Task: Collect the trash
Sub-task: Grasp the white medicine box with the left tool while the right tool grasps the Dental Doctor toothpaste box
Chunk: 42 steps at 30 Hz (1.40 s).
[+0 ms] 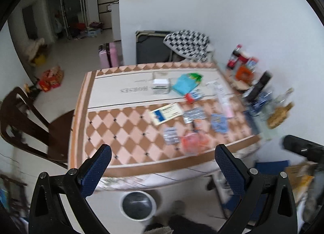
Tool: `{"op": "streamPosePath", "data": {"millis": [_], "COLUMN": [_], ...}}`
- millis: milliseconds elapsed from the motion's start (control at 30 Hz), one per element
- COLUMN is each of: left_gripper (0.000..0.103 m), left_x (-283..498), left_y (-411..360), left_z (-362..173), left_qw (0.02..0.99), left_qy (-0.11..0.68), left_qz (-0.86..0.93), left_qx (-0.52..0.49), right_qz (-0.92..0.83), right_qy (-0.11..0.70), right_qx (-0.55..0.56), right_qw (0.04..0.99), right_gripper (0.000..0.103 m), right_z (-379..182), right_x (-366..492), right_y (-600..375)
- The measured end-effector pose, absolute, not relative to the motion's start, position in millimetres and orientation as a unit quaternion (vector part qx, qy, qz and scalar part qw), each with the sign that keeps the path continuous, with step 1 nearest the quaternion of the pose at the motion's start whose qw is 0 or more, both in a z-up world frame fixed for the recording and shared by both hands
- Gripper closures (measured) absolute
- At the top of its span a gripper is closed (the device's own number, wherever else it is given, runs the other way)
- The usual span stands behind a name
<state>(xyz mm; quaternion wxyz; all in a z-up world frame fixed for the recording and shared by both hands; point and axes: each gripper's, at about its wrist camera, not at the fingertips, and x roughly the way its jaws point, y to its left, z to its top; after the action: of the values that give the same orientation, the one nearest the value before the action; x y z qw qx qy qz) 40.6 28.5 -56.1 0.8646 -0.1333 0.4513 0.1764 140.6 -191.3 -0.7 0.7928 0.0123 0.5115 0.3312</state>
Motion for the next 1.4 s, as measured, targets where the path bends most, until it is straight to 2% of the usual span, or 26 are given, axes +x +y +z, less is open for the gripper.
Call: {"op": "streamPosePath", "data": {"millis": [300, 533, 700, 867, 1167, 1267, 1300, 1333, 1367, 1400], "left_gripper": [0.0, 0.0, 0.0, 0.0, 0.0, 0.004, 0.009, 0.019, 0.025, 0.024], "left_x": [163.1, 278.4, 330.9, 356.5, 377.4, 378.9, 378.8, 381.1, 382.8, 382.1], "left_y": [64.0, 82.3, 86.9, 87.6, 89.4, 88.8, 88.1, 84.7, 80.5, 78.4], "left_z": [-166.9, -262.2, -325.8, -361.4, -382.9, -385.5, -386.4, -387.9, -388.5, -387.3], "left_qw": [0.811, 0.748, 0.7, 0.667, 0.645, 0.645, 0.644, 0.644, 0.644, 0.646], "left_qy": [0.569, 0.653, 0.706, 0.736, 0.753, 0.753, 0.754, 0.754, 0.754, 0.751], "left_qz": [0.133, 0.076, 0.016, -0.02, -0.047, -0.053, -0.058, -0.067, -0.078, -0.073], "left_qx": [0.013, 0.095, 0.105, 0.115, 0.121, 0.121, 0.118, 0.113, 0.105, 0.114], "right_qz": [0.2, 0.144, 0.121, 0.098, 0.085, 0.085, 0.084, 0.084, 0.084, 0.083], "right_qy": [0.558, 0.608, 0.645, 0.669, 0.69, 0.691, 0.692, 0.693, 0.693, 0.694], "right_qx": [0.041, 0.013, -0.014, -0.045, -0.08, -0.089, -0.091, -0.091, -0.093, -0.095], "right_qw": [0.805, 0.781, 0.755, 0.736, 0.714, 0.713, 0.711, 0.711, 0.71, 0.708], "right_gripper": [0.0, 0.0, 0.0, 0.0, 0.005, 0.013, 0.018, 0.026, 0.03, 0.039], "right_z": [-81.2, -168.8, -230.7, -283.5, -333.9, -344.0, -347.3, -350.9, -354.8, -359.3], "right_x": [224.7, 356.0, 447.6, 513.7, 564.0, 571.5, 574.0, 576.9, 579.8, 583.1], "right_y": [-183.3, -171.2, -154.2, -135.6, -111.8, -105.2, -103.5, -101.2, -99.3, -97.4]}}
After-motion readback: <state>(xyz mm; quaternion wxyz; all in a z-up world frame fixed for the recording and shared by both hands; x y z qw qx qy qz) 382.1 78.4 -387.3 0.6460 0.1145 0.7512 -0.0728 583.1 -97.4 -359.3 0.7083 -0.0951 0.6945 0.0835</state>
